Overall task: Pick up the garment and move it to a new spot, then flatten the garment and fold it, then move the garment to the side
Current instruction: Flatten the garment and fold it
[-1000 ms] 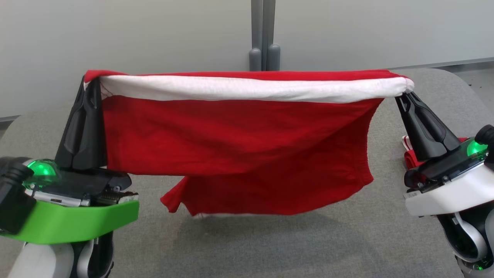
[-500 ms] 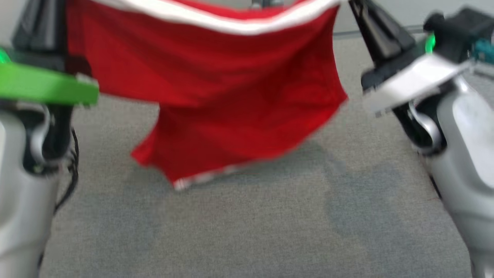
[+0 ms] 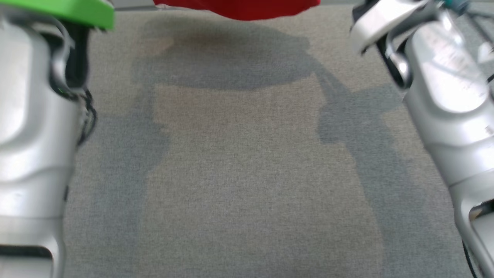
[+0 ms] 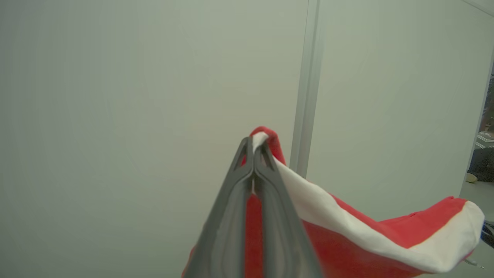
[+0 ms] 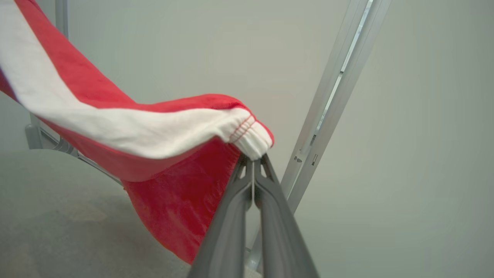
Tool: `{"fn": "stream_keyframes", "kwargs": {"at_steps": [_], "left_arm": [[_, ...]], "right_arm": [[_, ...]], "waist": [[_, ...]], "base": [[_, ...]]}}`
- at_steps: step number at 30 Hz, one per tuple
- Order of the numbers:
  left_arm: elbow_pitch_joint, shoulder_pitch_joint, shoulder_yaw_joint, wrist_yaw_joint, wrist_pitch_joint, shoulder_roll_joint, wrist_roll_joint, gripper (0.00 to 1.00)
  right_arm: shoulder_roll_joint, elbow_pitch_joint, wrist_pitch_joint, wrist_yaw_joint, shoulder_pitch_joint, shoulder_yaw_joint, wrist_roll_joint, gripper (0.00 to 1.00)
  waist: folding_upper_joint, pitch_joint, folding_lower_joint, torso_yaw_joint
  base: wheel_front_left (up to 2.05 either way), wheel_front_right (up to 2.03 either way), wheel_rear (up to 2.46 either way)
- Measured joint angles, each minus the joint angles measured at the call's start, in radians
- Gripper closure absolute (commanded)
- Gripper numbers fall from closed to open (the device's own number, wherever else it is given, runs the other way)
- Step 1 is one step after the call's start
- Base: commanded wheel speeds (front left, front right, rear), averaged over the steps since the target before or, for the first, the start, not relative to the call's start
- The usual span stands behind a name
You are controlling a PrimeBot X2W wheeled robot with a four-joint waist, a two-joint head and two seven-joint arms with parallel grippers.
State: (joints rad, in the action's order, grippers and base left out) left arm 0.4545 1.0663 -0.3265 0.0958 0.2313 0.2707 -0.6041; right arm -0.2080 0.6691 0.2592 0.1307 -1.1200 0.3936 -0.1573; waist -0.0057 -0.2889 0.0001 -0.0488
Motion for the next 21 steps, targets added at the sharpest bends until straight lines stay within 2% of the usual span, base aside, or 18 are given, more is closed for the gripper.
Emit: {"fn": "stream_keyframes", "kwargs": {"at_steps": [4, 8, 14, 21], "left_arm": [[0.044, -0.14, -0.037, 0.019, 0.017, -0.031, -0.022, 1.0], [0.02, -0.278, -0.047, 0.027, 0.026, -0.04, -0.04, 1.0], [-0.127, -0.481, 0.016, 0.03, 0.03, -0.037, -0.028, 1.0], [-0.291, -0.706, 0.098, 0.027, 0.031, -0.032, 0.028, 1.0]], "right_arm": [[0.004, 0.076, 0.002, 0.0, 0.105, 0.066, -0.019, 1.0], [-0.006, 0.063, 0.002, 0.0, 0.195, 0.096, -0.072, 1.0], [-0.024, -0.054, 0.003, 0.0, 0.323, 0.11, -0.142, 1.0], [-0.044, -0.234, 0.003, 0.0, 0.484, 0.097, -0.171, 1.0]], "waist": [[0.0, -0.037, 0.0001, -0.02], [0.0, -0.07, 0.0001, -0.033], [0.0, -0.08, 0.0001, -0.032], [0.0, -0.048, 0.0, -0.021]], "base": [[0.0, 0.0, 0.0], [0.0, 0.0, 0.0], [0.0, 0.0, 0.0], [0.0, 0.0, 0.0]]}}
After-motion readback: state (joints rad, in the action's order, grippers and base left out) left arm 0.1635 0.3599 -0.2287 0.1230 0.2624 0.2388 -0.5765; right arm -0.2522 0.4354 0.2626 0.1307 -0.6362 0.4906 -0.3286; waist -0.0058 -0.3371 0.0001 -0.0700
